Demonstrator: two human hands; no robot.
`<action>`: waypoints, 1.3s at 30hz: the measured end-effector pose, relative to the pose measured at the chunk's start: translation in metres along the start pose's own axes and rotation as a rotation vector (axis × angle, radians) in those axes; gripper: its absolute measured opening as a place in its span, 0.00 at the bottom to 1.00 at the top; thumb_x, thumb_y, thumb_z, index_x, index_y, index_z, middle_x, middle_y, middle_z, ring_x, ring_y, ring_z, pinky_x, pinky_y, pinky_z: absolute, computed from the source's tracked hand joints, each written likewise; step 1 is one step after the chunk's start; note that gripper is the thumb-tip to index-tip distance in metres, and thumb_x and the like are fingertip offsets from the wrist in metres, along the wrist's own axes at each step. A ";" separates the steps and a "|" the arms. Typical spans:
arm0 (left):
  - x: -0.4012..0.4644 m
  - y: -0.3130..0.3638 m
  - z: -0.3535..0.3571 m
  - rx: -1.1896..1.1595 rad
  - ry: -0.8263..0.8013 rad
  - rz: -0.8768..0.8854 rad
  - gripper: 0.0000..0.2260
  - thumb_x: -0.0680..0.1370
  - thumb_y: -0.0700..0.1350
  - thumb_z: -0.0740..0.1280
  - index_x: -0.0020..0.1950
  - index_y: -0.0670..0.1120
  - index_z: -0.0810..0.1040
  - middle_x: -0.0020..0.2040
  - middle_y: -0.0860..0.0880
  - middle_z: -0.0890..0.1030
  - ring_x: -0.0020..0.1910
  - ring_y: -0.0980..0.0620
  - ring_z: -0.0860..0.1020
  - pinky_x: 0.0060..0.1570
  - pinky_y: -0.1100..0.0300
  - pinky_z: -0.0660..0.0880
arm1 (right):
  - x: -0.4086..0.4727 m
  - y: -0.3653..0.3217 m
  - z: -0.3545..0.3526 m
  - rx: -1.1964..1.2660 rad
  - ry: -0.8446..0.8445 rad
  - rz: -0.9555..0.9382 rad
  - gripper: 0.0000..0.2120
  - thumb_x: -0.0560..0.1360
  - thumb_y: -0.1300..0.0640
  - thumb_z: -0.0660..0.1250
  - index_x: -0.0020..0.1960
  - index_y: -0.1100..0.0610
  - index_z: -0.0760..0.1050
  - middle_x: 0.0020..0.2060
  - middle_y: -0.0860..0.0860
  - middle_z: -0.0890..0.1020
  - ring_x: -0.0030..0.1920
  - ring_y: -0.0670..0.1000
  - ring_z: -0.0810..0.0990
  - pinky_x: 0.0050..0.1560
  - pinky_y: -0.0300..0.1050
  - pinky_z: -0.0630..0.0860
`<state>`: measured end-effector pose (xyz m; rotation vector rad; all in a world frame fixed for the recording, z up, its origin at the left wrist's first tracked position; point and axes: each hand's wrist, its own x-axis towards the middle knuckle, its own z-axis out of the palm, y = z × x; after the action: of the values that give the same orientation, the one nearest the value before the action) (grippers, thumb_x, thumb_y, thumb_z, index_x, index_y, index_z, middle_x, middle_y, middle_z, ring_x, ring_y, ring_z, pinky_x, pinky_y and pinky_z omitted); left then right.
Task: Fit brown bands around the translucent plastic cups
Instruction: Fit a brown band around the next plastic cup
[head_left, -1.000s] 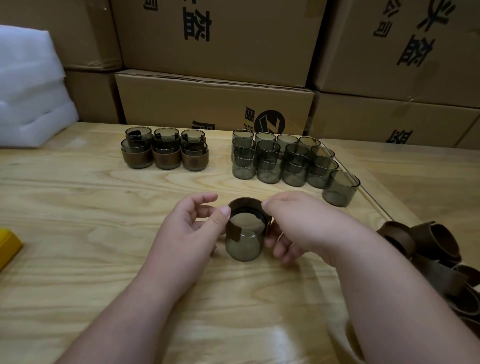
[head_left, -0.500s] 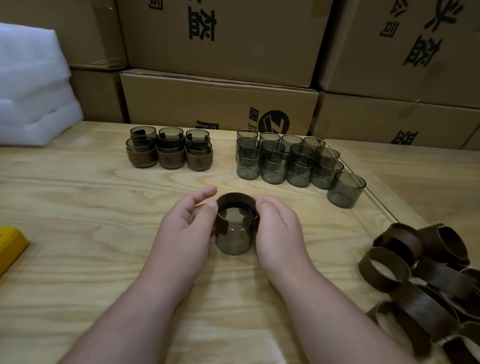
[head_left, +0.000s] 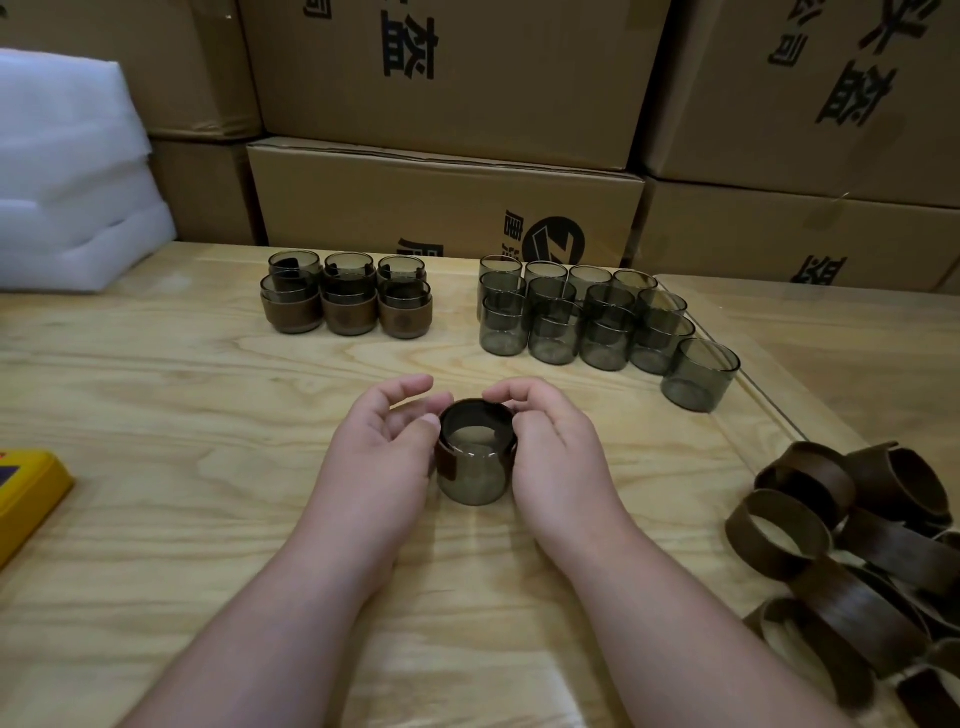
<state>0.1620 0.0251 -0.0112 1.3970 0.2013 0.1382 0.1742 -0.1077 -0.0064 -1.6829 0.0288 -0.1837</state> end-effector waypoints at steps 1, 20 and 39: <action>0.000 0.000 0.000 0.008 0.006 -0.004 0.13 0.84 0.36 0.63 0.59 0.53 0.79 0.53 0.55 0.87 0.53 0.49 0.86 0.55 0.53 0.81 | 0.000 0.000 0.000 0.004 0.001 0.003 0.18 0.79 0.66 0.56 0.46 0.49 0.81 0.41 0.45 0.84 0.38 0.39 0.80 0.37 0.33 0.75; -0.006 0.007 0.000 0.022 -0.069 -0.065 0.20 0.67 0.42 0.63 0.54 0.52 0.86 0.54 0.52 0.88 0.59 0.52 0.84 0.67 0.48 0.76 | 0.003 -0.001 -0.012 0.006 -0.069 0.021 0.17 0.79 0.64 0.61 0.50 0.48 0.85 0.45 0.40 0.87 0.47 0.38 0.85 0.44 0.30 0.79; 0.000 -0.001 -0.002 0.042 -0.062 0.003 0.14 0.82 0.35 0.64 0.56 0.51 0.84 0.51 0.54 0.88 0.54 0.55 0.86 0.61 0.54 0.78 | 0.003 -0.003 -0.013 0.044 -0.037 0.031 0.18 0.77 0.67 0.61 0.45 0.49 0.85 0.40 0.40 0.87 0.42 0.39 0.85 0.38 0.30 0.78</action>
<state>0.1618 0.0265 -0.0121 1.4417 0.1517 0.0930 0.1748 -0.1210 -0.0021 -1.6405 0.0232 -0.1287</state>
